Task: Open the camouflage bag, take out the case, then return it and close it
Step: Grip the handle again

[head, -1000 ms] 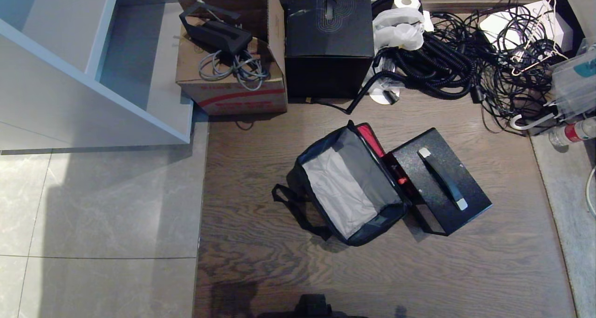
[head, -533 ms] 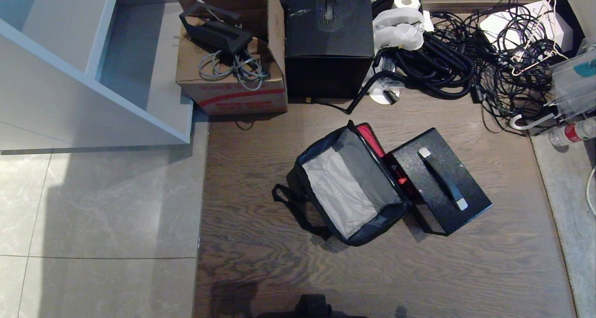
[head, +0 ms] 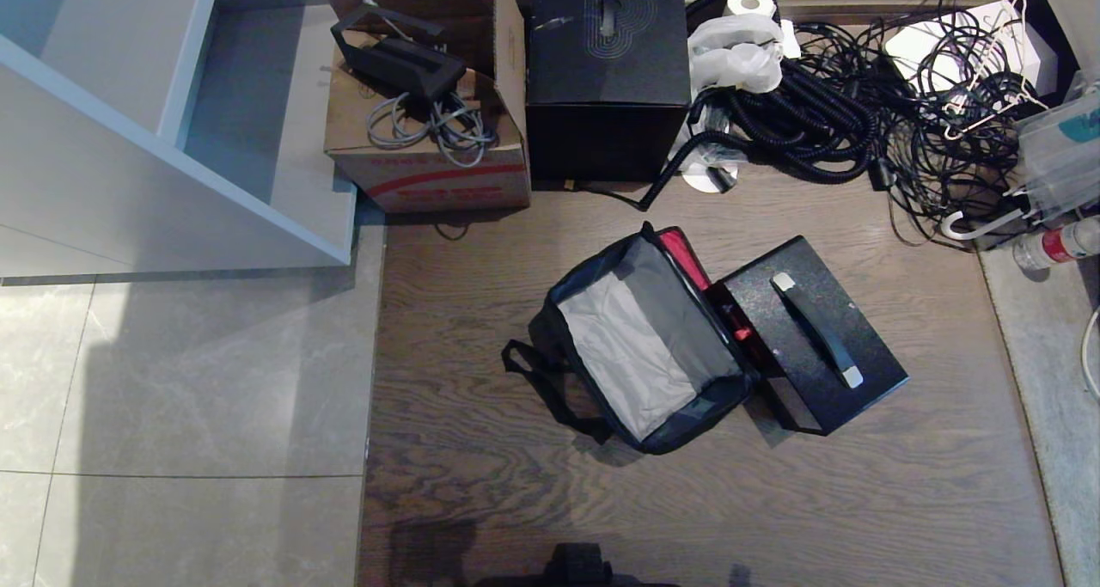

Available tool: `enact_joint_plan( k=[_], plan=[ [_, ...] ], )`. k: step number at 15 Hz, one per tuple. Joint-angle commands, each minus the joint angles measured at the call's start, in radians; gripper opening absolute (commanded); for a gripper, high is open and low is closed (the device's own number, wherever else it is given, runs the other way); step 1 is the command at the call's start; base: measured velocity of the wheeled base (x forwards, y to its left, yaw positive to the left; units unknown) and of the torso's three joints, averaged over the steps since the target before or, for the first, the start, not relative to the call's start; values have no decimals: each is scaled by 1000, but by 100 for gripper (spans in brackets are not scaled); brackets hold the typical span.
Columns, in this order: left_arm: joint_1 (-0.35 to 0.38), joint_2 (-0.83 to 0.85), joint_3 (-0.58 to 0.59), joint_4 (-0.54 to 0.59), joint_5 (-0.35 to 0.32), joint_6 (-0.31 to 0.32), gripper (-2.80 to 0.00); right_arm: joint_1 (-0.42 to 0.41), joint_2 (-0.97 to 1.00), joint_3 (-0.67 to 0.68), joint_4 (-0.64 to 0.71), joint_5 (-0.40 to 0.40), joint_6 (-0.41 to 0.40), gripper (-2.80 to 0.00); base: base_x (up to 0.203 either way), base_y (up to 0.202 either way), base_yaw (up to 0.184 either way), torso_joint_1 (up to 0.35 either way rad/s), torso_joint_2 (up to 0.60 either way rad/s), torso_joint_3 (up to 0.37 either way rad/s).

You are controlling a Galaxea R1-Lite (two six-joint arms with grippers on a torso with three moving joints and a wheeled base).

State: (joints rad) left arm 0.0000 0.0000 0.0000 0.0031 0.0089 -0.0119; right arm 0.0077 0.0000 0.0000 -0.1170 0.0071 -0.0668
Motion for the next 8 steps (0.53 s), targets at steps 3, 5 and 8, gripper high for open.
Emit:
enact_joint_plan(
  k=[3,5,8],
  plan=[
    [0,0,0,0,0,0,-280,0,2,40,-1,1,-1,-280,0,0,0,0,0,0],
    [0,-1,0,0,0,0,-280,0,2,40,-1,1,-1,-280,0,0,0,0,0,0],
    [0,0,0,0,0,0,-280,0,2,40,-1,1,-1,-280,0,0,0,0,0,0]
  ],
)
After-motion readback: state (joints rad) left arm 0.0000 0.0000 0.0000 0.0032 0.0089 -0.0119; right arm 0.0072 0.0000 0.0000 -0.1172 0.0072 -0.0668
